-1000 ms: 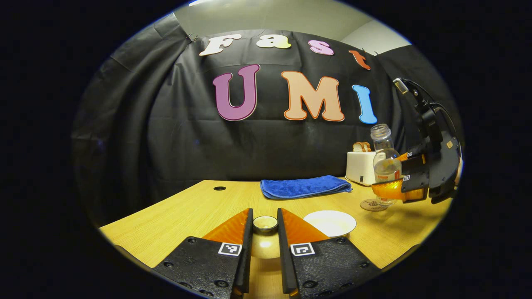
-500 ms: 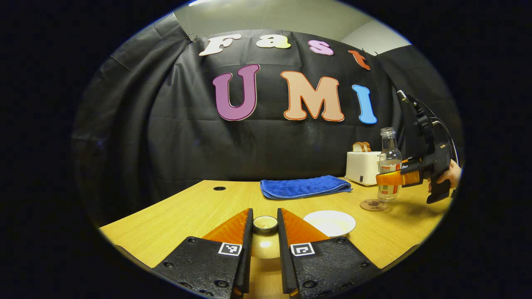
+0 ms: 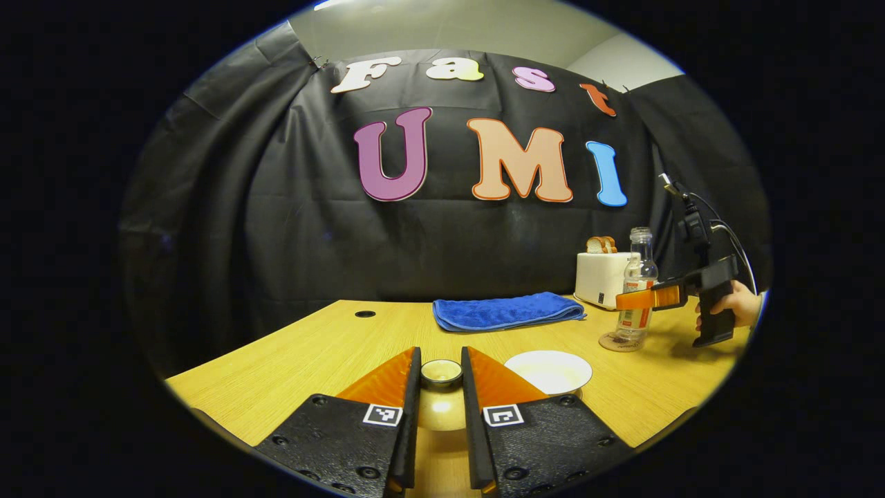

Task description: Open the teacup lid with one hand, grasp the water bottle and pour water into the teacup with the other hand; after pouring, place the water bottle on the coaster and then close the teacup lid.

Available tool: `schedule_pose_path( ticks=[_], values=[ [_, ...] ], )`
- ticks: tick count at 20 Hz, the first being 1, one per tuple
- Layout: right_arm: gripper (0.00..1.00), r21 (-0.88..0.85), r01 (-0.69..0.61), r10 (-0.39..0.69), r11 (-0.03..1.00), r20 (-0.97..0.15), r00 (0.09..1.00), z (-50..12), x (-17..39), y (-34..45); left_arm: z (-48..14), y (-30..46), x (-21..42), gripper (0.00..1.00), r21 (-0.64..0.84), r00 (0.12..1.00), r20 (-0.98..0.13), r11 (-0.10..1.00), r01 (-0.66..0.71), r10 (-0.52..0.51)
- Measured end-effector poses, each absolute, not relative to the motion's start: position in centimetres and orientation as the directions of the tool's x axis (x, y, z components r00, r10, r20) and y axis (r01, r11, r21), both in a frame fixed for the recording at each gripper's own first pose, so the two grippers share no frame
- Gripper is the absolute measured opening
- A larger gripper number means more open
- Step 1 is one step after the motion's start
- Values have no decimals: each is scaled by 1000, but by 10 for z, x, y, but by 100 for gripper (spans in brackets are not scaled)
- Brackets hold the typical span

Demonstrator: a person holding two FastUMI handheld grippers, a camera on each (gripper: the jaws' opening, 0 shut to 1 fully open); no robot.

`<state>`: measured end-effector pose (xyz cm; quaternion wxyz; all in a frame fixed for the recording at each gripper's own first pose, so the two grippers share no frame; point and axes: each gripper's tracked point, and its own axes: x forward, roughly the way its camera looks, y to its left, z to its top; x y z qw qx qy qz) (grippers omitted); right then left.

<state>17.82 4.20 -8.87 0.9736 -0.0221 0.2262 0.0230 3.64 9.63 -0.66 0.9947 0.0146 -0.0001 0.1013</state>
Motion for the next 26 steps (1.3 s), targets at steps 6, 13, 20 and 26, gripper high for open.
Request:
schedule_pose_path(
  ticks=[6,13,20,26],
  values=[
    [78,-55,-68,36,996,-447,894,-97,179,44,-7,96,37,28,29,980,4,980,-199,199],
    [81,-40,-67,43,997,-436,899,-95,178,44,-7,97,36,28,29,980,4,980,-199,199],
    [89,-45,-74,49,996,-412,910,-92,169,40,-7,96,37,28,29,980,3,980,-198,198],
    [85,-15,-67,55,998,-404,913,-90,152,39,-7,96,37,28,29,981,4,981,-194,194]
  ],
)
